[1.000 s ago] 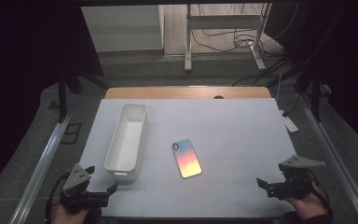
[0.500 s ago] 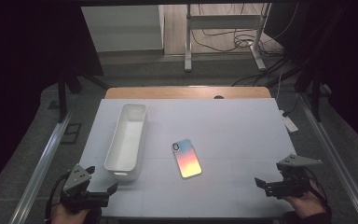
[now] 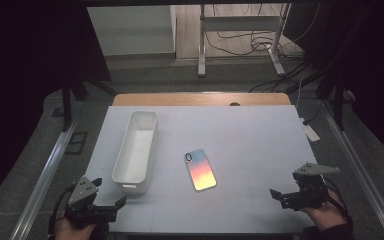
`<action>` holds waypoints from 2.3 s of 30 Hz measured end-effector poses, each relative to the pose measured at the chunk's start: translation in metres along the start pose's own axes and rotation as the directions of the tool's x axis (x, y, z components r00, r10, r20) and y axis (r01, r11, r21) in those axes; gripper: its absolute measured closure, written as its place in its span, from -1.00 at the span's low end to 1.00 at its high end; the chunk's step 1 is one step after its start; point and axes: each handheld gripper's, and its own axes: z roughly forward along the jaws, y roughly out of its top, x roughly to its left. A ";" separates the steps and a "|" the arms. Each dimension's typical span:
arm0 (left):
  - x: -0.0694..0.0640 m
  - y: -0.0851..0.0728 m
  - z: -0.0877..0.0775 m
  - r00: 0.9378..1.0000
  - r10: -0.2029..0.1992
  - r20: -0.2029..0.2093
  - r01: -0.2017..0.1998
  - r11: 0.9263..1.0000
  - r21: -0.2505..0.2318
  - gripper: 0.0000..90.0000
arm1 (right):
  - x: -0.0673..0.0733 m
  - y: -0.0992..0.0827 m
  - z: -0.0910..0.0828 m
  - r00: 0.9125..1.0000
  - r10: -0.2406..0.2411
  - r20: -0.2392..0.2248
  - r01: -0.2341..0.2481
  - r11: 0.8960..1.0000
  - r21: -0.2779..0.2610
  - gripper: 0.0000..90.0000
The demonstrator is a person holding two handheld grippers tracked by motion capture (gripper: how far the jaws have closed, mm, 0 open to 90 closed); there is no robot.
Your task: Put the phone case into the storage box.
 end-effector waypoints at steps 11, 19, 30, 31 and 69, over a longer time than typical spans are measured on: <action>0.000 0.000 0.000 1.000 -0.002 0.000 0.002 1.000 0.000 -0.94 | 0.002 0.011 0.006 1.000 -0.014 -0.027 0.014 1.000 -0.006 -1.00; 0.001 0.000 0.000 1.000 -0.006 0.001 0.006 1.000 -0.002 -0.94 | 0.004 0.018 0.010 0.998 -0.040 -0.041 0.040 0.999 -0.008 -1.00; 0.001 0.000 0.000 1.000 -0.006 0.001 0.006 1.000 -0.002 -0.94 | 0.008 0.028 0.020 0.996 -0.049 -0.078 0.050 0.999 0.008 -1.00; 0.001 0.000 0.000 1.000 -0.007 0.001 0.007 1.000 -0.002 -0.93 | 0.008 0.028 0.021 0.996 -0.052 -0.079 0.053 0.999 0.009 -1.00; 0.002 0.000 0.000 1.000 -0.018 0.010 0.018 1.000 -0.006 -0.93 | 0.034 0.057 0.057 0.981 -0.119 -0.154 0.128 0.990 0.055 -1.00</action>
